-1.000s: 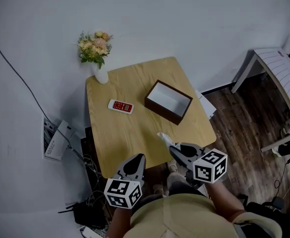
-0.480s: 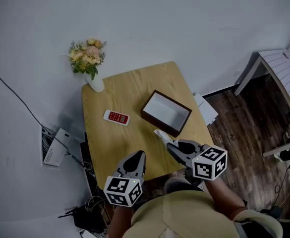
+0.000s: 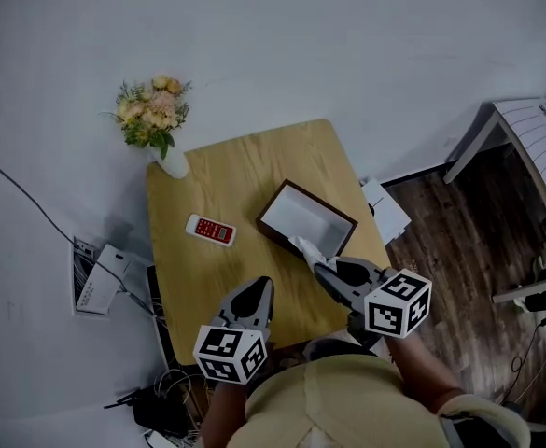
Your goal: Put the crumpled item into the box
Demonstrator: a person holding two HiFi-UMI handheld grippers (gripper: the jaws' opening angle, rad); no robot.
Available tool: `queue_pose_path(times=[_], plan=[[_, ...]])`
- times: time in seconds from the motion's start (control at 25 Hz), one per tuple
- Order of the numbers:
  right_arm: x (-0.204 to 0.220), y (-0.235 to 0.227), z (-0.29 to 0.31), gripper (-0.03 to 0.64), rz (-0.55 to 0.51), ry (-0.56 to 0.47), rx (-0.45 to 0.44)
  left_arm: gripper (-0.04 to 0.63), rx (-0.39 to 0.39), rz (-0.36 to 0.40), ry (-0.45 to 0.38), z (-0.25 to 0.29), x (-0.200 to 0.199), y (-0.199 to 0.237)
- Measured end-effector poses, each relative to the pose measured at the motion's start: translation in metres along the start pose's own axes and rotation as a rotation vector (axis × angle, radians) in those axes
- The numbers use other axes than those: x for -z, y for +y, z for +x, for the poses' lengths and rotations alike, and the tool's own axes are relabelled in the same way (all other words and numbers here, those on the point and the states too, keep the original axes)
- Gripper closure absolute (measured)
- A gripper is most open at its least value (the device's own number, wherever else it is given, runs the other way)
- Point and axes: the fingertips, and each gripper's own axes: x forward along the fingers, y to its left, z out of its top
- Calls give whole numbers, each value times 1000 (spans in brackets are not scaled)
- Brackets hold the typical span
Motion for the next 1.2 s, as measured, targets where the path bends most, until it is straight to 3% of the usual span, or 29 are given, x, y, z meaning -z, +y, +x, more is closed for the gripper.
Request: queue_pose_path(times=[0.36, 1.2], plan=[[-22, -15, 8, 557, -6, -17, -40, 563, -43, -13, -3, 15, -10, 8], [-25, -62, 38, 555, -45, 76, -21, 563, -83, -52, 21, 56, -15, 25]])
